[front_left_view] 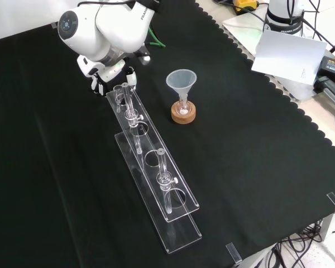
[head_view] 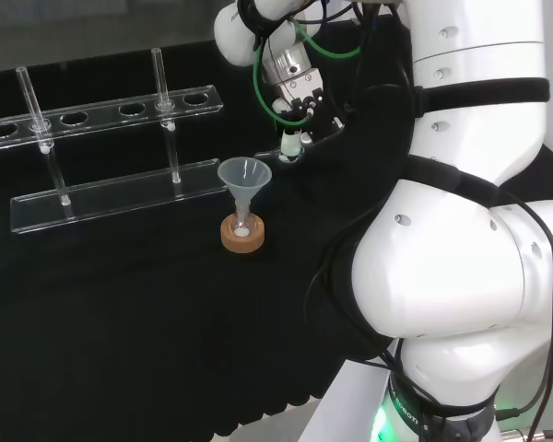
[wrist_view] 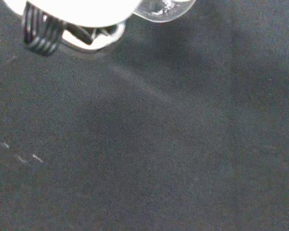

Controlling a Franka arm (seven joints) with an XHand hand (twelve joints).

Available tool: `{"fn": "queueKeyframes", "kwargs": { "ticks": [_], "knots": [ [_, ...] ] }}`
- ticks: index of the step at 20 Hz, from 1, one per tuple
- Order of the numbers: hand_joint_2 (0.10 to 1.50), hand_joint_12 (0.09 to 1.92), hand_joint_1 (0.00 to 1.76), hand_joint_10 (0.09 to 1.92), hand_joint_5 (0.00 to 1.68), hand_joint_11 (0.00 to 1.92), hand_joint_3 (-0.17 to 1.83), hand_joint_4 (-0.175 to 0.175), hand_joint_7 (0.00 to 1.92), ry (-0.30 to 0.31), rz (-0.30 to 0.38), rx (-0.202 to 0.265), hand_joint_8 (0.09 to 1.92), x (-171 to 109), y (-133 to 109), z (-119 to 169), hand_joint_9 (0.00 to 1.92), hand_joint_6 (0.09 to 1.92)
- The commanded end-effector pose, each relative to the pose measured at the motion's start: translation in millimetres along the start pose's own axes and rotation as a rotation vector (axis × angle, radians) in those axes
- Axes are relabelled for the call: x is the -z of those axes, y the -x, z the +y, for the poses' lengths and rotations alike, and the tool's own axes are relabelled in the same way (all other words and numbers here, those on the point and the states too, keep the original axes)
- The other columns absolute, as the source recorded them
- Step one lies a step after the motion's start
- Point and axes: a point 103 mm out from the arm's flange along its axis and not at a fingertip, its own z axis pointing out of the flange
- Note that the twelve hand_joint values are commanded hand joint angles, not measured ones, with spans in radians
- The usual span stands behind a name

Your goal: Put the weighing funnel back on the table.

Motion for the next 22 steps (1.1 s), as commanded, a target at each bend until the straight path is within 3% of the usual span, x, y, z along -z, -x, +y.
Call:
{"fn": "queueKeyframes", "kwargs": {
  "ticks": [1, 22],
  "knots": [
    [0.62, 1.03, 1.14, 0.35, 1.2, 0.79, 0.79, 0.074, 0.55, 0.009, 0.0, 0.007, 0.67, -1, -6, 4, 0.88, 0.87],
    [0.62, 1.03, 1.14, 0.35, 1.19, 0.79, 0.79, 0.065, 0.55, 0.007, -0.001, 0.008, 0.67, -1, -18, 12, 0.87, 0.88]
  ]
}}
